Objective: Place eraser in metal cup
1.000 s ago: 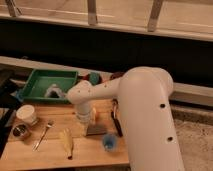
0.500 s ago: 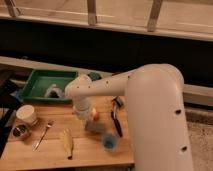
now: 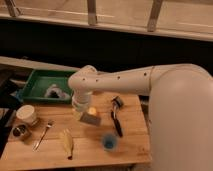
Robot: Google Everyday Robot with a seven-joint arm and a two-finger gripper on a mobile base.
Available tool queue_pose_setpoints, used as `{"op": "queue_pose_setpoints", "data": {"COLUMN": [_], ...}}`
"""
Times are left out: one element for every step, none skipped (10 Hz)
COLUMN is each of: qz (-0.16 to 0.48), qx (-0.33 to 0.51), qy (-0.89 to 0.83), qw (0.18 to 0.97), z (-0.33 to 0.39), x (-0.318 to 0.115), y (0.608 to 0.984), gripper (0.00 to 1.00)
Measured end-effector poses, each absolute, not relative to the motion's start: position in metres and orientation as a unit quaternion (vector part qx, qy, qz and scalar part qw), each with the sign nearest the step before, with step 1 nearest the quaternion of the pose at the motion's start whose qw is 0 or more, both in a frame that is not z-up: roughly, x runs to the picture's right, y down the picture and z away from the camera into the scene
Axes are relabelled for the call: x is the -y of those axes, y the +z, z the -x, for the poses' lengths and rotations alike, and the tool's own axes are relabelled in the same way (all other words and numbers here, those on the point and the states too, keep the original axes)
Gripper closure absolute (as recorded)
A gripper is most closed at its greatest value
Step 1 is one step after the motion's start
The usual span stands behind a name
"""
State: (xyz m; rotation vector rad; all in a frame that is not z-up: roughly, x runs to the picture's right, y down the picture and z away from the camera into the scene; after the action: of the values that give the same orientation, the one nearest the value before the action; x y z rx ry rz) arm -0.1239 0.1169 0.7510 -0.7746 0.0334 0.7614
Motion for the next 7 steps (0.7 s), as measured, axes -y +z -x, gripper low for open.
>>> {"op": "queue_pose_setpoints", "data": {"qz": [0.371,0.372,0.376,0.379,0.384,0.390,0.391], "qx": [0.013,0.030,0.062,0.079,0.091,0.101,0.104], "qy": [0.371,0.375,0.381,0.384,0.382,0.380,0.380], "qw": [0.852,0.848,0.842,0.838,0.835,0.833,0.832], "z": [0.143,0.155,0.182,0.198,0.216,0.232,0.236], "x": [-0.104,-0.095,-0.076,-0.064,-0.055,-0.048,-0.045], "y": [0.749,0.750,0.751,0.751,0.751,0.749,0.750], "gripper": [1.00,1.00,1.00,1.00,1.00,1.00,1.00]}}
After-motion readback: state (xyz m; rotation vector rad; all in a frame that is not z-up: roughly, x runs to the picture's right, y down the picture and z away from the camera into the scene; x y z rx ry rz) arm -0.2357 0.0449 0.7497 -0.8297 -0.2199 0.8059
